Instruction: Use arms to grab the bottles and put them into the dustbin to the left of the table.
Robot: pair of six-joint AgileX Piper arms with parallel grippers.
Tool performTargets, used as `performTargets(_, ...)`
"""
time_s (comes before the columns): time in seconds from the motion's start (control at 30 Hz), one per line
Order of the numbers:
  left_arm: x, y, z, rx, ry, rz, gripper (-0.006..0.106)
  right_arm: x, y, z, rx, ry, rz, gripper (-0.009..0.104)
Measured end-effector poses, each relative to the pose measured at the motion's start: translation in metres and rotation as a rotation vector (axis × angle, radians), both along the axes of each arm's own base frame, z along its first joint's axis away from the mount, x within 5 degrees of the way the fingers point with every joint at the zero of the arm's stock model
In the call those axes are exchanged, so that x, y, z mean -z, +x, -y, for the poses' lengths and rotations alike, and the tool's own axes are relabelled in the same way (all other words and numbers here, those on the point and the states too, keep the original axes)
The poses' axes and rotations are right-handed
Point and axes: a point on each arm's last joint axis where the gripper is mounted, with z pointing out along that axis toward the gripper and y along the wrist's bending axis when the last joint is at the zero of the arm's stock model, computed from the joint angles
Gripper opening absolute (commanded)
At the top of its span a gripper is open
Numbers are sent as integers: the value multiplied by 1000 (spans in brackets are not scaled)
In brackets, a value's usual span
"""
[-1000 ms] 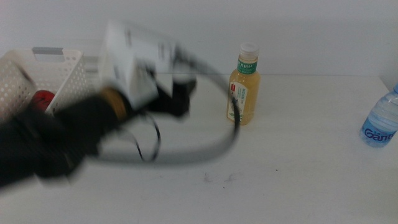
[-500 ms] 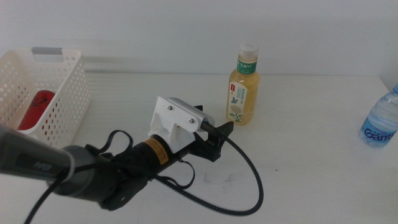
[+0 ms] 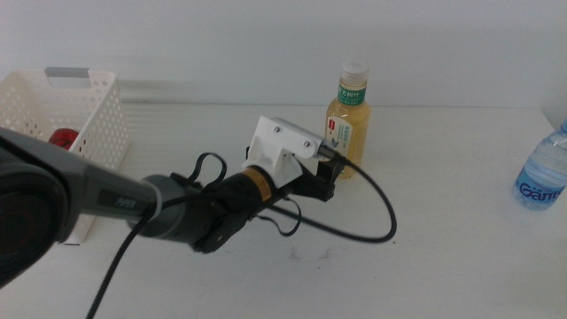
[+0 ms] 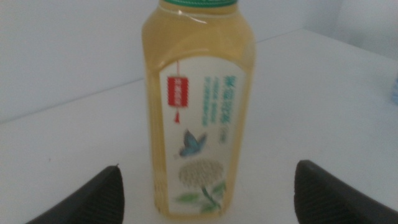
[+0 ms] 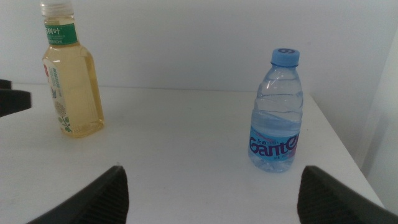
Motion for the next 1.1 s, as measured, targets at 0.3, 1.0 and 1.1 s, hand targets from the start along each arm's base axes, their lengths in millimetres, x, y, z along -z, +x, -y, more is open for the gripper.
performTargets(0.3, 5, 28, 14, -30, -17, -2, 94, 0, 0, 0, 0, 0, 0, 88)
performTargets(1.0, 24, 49, 42, -40, -18, -55, 94, 0, 0, 0, 0, 0, 0, 88)
performTargets(1.1, 28, 55, 45, -43, -24, -54, 94, 0, 0, 0, 0, 0, 0, 88)
